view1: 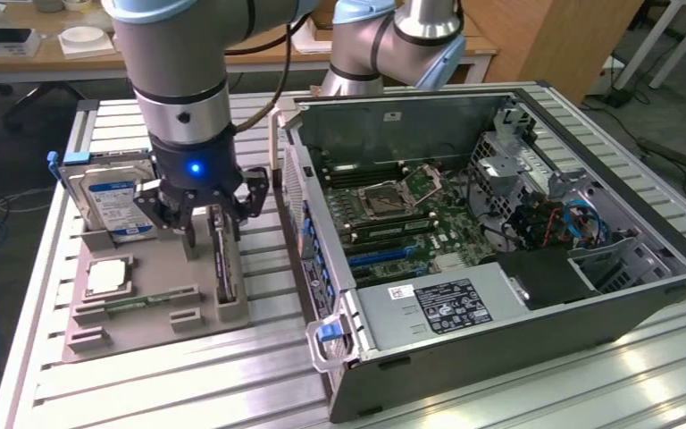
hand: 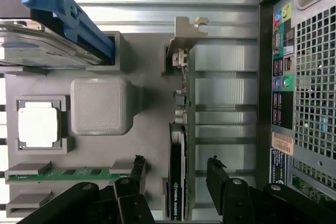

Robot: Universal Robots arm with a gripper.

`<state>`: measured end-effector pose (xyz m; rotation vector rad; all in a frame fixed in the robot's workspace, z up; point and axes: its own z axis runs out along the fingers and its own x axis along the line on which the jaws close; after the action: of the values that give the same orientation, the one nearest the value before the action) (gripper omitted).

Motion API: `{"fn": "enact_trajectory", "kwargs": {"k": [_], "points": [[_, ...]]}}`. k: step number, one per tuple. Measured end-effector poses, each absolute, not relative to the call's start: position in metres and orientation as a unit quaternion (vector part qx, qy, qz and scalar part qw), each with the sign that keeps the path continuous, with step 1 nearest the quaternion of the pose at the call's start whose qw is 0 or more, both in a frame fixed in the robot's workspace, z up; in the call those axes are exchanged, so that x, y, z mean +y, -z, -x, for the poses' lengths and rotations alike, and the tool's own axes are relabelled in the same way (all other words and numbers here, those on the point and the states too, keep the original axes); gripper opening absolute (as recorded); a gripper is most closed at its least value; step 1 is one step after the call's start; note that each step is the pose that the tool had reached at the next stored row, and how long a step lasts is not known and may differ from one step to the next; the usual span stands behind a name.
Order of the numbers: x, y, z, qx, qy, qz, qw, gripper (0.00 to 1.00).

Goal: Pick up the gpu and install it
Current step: 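Pick up the gpu and move the gpu toward the slot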

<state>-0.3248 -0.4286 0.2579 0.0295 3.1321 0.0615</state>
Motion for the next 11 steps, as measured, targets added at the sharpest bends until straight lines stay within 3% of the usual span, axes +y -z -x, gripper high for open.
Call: {"fn": "enact_trajectory", "kwargs": {"k": [11], "points": [[-0.4288, -0.2506, 0.3245, 1.0, -0.02, -0.009, 0.004, 0.59]]}}
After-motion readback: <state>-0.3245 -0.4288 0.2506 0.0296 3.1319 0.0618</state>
